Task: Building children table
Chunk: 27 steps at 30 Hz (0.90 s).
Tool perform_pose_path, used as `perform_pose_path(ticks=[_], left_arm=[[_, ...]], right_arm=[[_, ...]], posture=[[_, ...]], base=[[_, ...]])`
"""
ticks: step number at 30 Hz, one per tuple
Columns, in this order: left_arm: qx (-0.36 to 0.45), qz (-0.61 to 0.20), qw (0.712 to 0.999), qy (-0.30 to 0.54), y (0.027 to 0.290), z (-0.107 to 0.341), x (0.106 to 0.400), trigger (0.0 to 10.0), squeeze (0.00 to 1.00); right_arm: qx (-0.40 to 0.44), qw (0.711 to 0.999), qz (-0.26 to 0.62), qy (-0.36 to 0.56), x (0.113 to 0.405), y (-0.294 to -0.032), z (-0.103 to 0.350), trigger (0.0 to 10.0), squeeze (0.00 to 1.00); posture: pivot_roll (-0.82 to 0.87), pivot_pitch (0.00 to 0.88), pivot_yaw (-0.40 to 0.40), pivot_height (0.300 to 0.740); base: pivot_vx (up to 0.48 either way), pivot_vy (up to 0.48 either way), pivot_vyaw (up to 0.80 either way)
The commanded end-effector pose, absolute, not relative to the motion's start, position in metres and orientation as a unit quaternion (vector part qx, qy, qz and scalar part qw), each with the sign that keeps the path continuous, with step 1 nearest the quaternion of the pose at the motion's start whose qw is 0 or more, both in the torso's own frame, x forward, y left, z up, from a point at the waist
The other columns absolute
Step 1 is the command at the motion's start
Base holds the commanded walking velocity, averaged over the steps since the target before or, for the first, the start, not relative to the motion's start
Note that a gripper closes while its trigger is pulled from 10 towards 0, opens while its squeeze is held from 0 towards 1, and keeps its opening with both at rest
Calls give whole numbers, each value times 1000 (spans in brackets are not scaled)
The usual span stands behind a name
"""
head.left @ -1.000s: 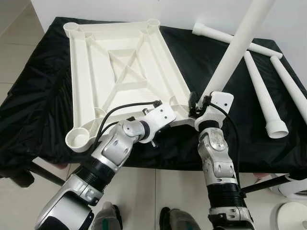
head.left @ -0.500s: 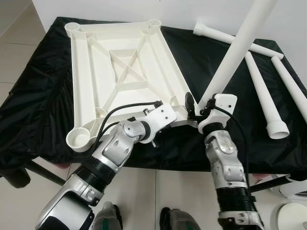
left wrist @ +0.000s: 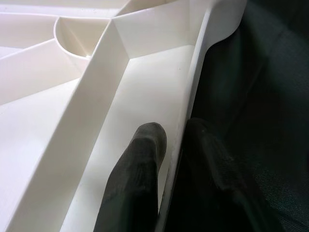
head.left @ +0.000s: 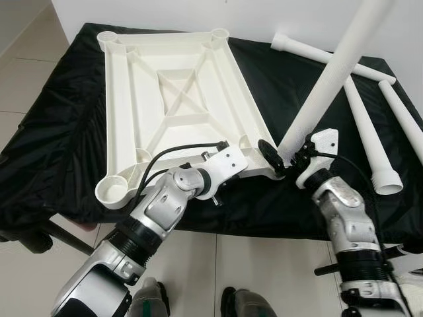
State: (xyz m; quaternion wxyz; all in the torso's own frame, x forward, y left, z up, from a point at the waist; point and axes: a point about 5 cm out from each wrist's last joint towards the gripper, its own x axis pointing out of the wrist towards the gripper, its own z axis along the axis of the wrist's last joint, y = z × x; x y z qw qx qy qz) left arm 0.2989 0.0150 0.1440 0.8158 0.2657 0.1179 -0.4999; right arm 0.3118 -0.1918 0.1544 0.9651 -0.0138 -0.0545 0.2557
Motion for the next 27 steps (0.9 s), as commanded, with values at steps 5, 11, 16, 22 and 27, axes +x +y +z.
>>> perform_pose_path(ticks=[5,11,16,22,27], left_arm=[[264,-533,795,122,4,138,290,10000,0],[263,-533,795,122,4,138,291,10000,0],[265,-533,794,122,4,138,291,10000,0],[265,-532,795,121,4,138,292,10000,0],[264,-533,795,121,4,139,292,10000,0]], right_arm=[[-27,952,302,-34,313,-210,153,10000,0],[-50,946,318,-31,317,-223,158,10000,0],[-64,940,334,-28,320,-230,162,10000,0],[-64,937,344,-25,321,-231,163,10000,0],[-61,930,362,-21,320,-229,160,5451,0]], posture=[[-32,92,-49,740],[-32,92,-47,740],[-32,93,-45,740],[-32,92,-45,740],[-34,92,-44,740]], base=[[0,0,0],[0,0,0],[0,0,0],[0,0,0],[0,0,0]])
